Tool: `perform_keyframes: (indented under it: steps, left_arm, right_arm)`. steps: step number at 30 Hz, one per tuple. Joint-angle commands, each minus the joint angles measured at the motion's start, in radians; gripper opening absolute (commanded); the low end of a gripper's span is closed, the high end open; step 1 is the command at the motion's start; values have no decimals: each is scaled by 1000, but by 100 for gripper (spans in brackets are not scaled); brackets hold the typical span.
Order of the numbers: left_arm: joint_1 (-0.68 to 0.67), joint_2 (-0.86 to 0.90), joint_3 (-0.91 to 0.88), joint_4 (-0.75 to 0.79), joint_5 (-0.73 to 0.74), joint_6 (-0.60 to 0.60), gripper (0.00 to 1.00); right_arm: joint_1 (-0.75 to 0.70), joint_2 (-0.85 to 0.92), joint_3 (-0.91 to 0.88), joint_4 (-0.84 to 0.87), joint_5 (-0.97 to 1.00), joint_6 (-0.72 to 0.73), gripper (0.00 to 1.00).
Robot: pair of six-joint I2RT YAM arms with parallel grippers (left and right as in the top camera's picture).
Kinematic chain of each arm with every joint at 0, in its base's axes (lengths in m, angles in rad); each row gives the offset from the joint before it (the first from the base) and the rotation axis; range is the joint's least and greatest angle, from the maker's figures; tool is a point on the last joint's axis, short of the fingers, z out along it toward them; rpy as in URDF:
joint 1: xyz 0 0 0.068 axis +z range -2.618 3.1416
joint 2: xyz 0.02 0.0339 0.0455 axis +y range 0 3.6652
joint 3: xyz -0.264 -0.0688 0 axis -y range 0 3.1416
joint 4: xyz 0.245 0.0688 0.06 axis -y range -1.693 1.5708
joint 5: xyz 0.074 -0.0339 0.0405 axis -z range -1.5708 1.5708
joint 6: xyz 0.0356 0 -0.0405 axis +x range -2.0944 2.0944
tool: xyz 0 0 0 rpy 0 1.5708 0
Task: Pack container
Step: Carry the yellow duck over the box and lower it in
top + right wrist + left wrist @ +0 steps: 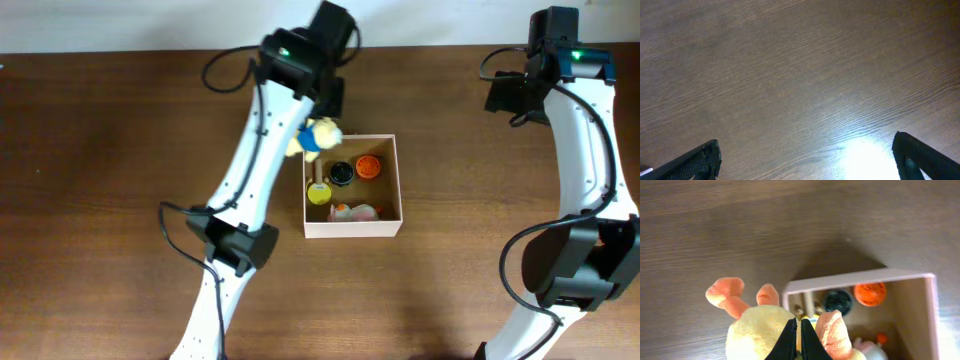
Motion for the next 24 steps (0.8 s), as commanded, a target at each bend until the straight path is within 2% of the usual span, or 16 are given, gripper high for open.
perform_keyframes:
  steps: [1, 10, 12, 16, 18, 20, 24]
  left_arm:
    - [-68, -5, 21, -4, 19, -15, 2]
    - [-199, -5, 21, -4, -12, -15, 2]
    - [-215, -5, 21, -4, -68, -31, 2]
    - [-221, -1, 14, -4, -203, -114, 2]
    - [-221, -1, -18, -4, -285, -203, 2]
    - [-221, -1, -72, -4, -317, -291, 2]
    - [-221, -1, -206, 8, -317, -375, 2]
  right_arm:
    - [-6, 2, -5, 0, 6, 16, 99]
    - [-6, 2, -5, 0, 6, 16, 99]
    - [-6, 2, -5, 0, 6, 16, 99]
    - [-6, 2, -5, 0, 6, 16, 99]
    - [-6, 2, -5, 0, 6, 16, 99]
    - [-6, 2, -5, 0, 6, 16, 99]
    - [-6, 2, -5, 0, 6, 16, 99]
